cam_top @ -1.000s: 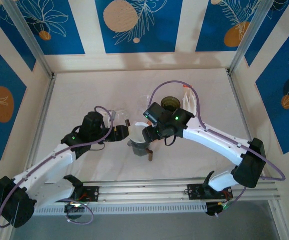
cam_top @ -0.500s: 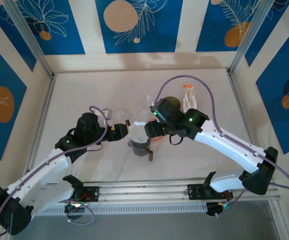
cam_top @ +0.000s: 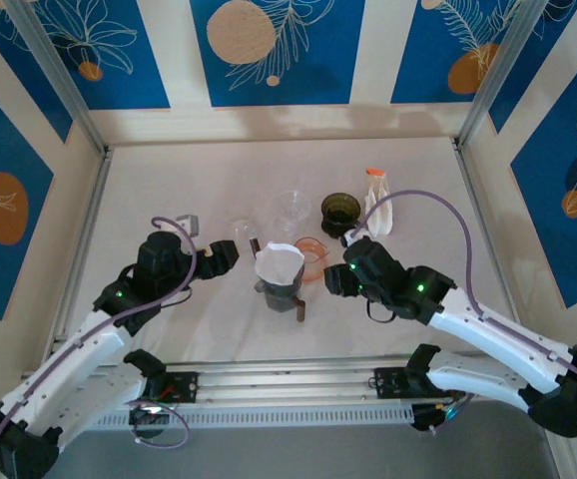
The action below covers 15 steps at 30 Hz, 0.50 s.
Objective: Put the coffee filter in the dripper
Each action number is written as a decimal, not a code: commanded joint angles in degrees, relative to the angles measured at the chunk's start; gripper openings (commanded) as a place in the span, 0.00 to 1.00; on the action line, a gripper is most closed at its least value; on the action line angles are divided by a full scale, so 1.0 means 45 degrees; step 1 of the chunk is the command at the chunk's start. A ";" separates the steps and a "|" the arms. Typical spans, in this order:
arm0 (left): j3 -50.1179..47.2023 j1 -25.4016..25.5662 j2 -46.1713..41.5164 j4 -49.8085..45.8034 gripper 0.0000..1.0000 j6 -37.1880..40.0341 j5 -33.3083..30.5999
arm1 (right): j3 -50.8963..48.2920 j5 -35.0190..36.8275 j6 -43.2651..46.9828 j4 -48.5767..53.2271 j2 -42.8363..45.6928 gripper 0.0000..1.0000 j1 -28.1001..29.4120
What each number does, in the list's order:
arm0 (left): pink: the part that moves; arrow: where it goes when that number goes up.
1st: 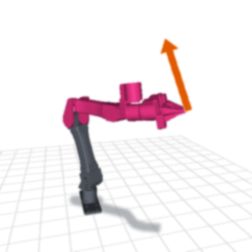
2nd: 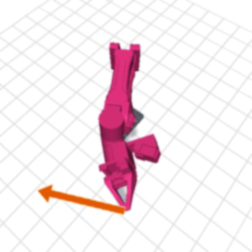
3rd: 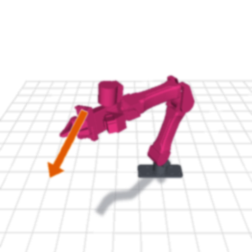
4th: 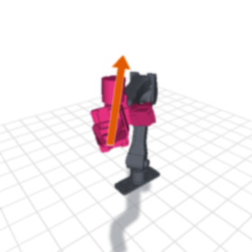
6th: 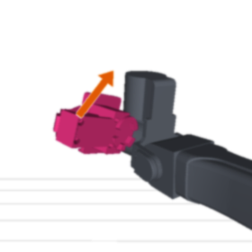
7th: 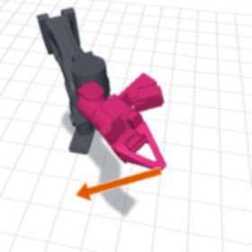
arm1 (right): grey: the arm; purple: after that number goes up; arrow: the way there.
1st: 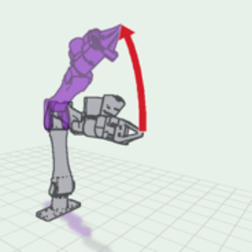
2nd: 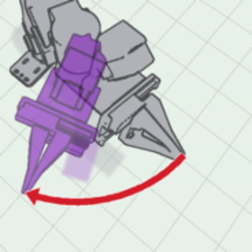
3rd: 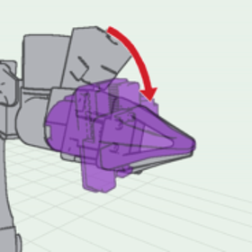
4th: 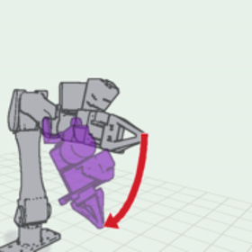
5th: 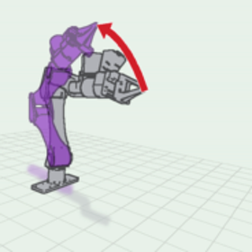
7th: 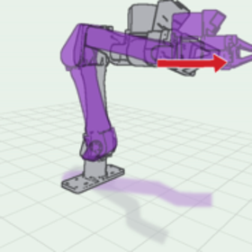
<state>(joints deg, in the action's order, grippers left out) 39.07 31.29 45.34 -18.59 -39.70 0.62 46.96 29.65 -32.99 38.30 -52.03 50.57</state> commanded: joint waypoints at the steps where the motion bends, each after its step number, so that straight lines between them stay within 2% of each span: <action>1: -0.0392 -0.0221 0.0216 0.0607 0.91 0.0190 -0.1006 | -0.0924 0.0324 -0.0445 -0.1620 0.0977 0.58 -0.0122; 4: -0.0406 -0.0489 0.0608 0.1076 0.91 0.0158 -0.0753 | -0.1761 0.0480 -0.0531 -0.2213 0.1837 0.58 -0.0161; 6: -0.0166 -0.0970 0.1275 0.1255 0.91 0.0160 0.0158 | -0.2228 0.0336 -0.0491 -0.2463 0.2306 0.58 -0.0338; 8: -0.0003 -0.1586 0.2372 0.1839 0.91 0.0127 0.1548 | -0.2487 -0.0502 -0.0480 -0.2375 0.2544 0.58 -0.0732; 10: 0.0101 -0.1859 0.3622 0.2643 0.91 0.0132 0.2205 | -0.2508 -0.1970 -0.0371 -0.2128 0.2474 0.60 -0.1278; 12: 0.0263 -0.1909 0.4594 0.3487 0.91 0.0185 0.2581 | -0.2546 -0.2823 -0.0335 -0.2029 0.2312 0.62 -0.1632; 15: 0.0821 -0.1865 0.5736 0.3925 0.87 0.0313 0.2527 | -0.2753 -0.3119 -0.0360 -0.2134 0.2358 0.65 -0.1723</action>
<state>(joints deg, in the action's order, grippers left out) 39.11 23.11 69.23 -6.31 -39.64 8.82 35.62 20.75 -34.17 30.15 -41.82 43.16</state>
